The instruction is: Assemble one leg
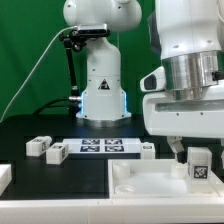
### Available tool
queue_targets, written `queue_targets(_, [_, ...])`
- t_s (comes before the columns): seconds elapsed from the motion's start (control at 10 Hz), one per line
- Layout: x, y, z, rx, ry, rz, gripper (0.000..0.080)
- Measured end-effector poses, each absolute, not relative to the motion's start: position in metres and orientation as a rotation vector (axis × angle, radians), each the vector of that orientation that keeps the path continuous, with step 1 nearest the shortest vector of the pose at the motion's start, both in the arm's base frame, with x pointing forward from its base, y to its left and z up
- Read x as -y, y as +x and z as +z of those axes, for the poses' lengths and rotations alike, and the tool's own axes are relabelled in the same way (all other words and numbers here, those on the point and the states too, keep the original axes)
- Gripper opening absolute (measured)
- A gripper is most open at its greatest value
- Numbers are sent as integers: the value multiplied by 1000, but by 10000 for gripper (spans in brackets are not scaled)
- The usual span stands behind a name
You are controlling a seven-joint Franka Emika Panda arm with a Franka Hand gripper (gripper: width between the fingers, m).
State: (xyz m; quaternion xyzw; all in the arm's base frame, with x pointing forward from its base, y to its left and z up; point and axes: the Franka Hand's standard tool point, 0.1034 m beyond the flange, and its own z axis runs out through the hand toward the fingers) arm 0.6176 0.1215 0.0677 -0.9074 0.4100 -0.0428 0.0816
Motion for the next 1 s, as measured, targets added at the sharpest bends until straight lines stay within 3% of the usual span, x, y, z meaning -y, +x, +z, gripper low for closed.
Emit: queue_targets(1.0, [-109, 623, 69, -71, -3092, -251, 648])
